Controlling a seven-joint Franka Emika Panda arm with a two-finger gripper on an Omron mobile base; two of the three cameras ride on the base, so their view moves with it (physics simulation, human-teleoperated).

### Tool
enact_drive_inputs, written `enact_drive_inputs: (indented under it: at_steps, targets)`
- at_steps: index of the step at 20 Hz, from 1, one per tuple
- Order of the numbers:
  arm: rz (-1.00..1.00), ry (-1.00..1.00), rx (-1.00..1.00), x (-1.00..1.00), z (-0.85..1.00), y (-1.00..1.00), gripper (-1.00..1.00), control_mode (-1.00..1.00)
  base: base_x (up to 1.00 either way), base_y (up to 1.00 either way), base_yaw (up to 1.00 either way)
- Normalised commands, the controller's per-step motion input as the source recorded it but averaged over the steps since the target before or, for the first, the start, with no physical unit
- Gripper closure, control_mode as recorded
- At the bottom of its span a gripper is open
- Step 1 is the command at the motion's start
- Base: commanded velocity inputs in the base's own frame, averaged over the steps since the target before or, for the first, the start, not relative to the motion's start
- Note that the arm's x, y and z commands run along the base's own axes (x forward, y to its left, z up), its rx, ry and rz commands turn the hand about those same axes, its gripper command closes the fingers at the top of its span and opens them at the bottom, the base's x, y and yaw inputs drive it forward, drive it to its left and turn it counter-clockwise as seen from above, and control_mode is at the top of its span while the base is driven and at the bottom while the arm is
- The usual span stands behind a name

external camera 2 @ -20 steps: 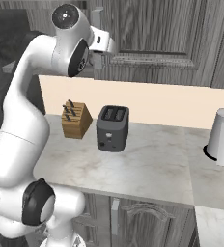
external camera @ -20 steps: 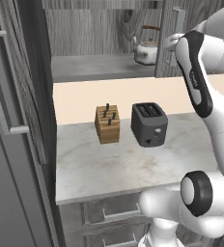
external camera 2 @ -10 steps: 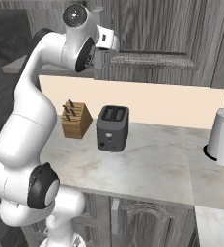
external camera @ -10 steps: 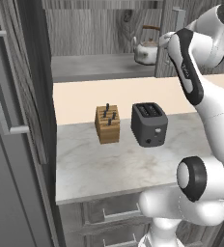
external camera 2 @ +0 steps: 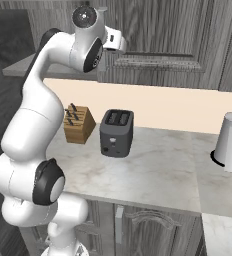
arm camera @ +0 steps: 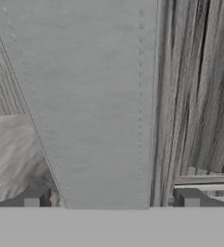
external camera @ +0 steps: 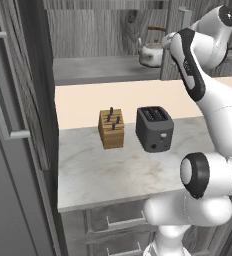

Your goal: Open the cabinet, pick the kettle from the cabinet, and place it in the sink.

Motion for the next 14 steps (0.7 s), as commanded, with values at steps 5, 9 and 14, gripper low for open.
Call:
enact_drive_inputs:
  at_steps: [5,9,14]
  targets:
    - [0.01,0.00,0.00,0.26,-0.03,0.04,-1.00,-1.00,0.00,0.00,0.00]
    - [0.00,0.00,0.00,0.14,-0.02,0.03,1.00,-1.00,0.00,0.00,0.00]
    - [0.00,0.00,0.00,0.04,-0.04,0.02,1.00,-1.00,0.00,0.00,0.00]
